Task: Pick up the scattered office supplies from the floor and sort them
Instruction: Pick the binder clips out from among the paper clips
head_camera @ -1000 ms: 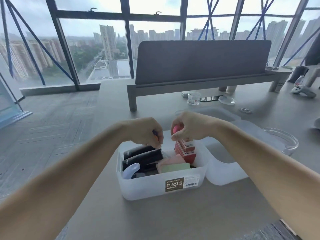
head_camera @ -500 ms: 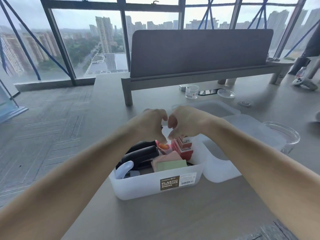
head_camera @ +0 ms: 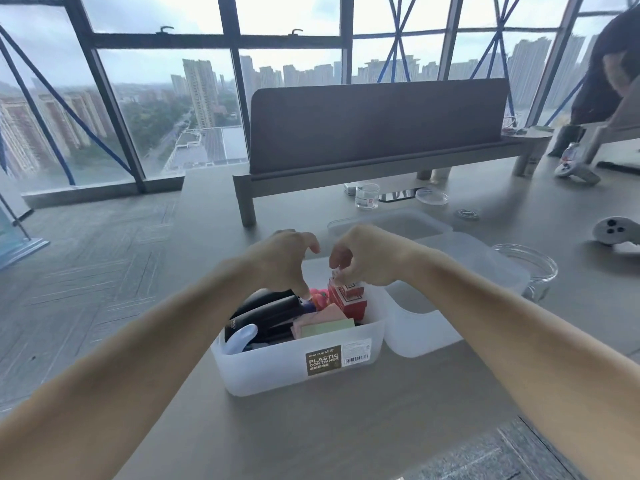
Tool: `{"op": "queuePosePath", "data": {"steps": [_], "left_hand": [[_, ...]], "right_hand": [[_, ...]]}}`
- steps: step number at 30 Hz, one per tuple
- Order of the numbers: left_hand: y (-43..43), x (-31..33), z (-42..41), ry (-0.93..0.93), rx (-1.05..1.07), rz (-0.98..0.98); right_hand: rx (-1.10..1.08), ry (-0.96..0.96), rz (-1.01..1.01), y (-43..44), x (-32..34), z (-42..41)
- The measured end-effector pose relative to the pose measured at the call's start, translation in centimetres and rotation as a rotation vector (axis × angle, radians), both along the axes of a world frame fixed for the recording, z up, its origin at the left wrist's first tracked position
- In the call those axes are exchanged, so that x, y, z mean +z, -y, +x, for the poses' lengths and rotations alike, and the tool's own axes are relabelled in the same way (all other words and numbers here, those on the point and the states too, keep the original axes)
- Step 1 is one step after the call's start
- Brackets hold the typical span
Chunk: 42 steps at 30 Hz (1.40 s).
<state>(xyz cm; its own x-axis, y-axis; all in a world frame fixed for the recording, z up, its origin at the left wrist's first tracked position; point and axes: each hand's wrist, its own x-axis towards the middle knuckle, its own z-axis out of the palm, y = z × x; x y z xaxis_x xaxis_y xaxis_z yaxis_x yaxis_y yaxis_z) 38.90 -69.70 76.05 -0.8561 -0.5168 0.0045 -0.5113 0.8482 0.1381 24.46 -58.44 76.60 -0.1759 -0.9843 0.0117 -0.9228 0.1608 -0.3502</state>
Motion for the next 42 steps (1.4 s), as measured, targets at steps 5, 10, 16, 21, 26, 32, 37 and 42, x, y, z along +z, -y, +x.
{"op": "queuePosePath", "data": {"steps": [5,10,16,21,26,32,37,42], "left_hand": [[-0.4,0.2,2.4,-0.109,-0.052,0.034],[-6.6,1.0,3.8,-0.216,-0.235,0.102],[-18.6,-1.9,2.3,-0.275,-0.507,0.251],[-28.9,-6.4,-0.2,-0.231,-0.703,0.304],[-36.6,-13.9,-3.8,-0.040,-0.761,0.396],[-44.9,-23.9,-7.5,0.349,-0.921,0.158],[-50.9,-31.0,-11.7,0.481,-0.957,0.231],[-55.6,-38.6,-17.2,0.508,-0.943,0.164]], "right_hand": [[-0.018,-0.015,-0.073,-1.8,0.0,-0.1],[-0.126,0.008,-0.169,-8.5,-0.4,0.8],[-0.384,-0.036,-0.297,-23.1,-2.6,3.0],[-0.632,-0.016,-0.329,-35.8,-5.6,5.5],[-0.950,0.082,-0.186,-48.4,-14.7,8.1],[-1.156,0.158,0.391,-59.0,-24.9,8.8],[-1.268,0.291,0.537,-64.7,-31.3,6.9],[-1.364,0.305,0.608,-69.2,-37.8,2.9]]}}
